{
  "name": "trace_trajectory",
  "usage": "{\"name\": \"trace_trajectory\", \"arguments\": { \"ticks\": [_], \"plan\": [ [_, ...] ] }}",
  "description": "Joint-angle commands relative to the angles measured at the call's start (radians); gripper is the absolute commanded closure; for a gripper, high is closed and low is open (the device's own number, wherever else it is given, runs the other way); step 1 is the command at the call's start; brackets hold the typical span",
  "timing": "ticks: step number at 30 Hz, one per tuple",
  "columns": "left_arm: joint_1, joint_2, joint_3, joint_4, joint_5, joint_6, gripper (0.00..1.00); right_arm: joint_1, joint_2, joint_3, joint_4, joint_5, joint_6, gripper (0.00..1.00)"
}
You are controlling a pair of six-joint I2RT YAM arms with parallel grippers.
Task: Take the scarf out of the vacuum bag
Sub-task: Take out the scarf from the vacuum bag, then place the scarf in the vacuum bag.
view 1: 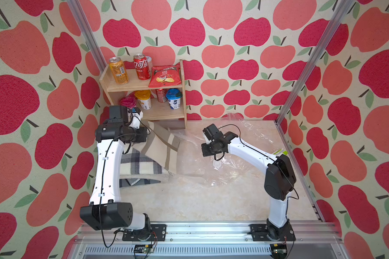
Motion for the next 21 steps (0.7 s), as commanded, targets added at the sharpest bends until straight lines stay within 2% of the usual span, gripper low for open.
{"name": "trace_trajectory", "arguments": {
  "ticks": [1,7,10,16,21],
  "plan": [
    [0.103,-0.046,-0.027,0.075,0.049,0.016,1.0,-0.012,0.01,-0.023,-0.025,-0.008,0.014,1.0],
    [0.15,-0.009,-0.078,0.102,0.008,0.02,1.0,-0.013,0.006,-0.041,-0.023,-0.008,0.015,1.0],
    [0.16,0.013,-0.097,0.102,-0.059,-0.007,1.0,-0.016,0.0,-0.042,-0.028,0.001,0.016,1.0],
    [0.221,-0.038,-0.168,0.161,-0.175,-0.057,0.99,-0.034,0.005,-0.046,-0.048,-0.002,0.021,1.0],
    [0.25,-0.026,-0.159,0.162,-0.155,-0.086,0.94,-0.061,0.022,-0.047,-0.069,-0.006,0.038,1.0]
  ]
}}
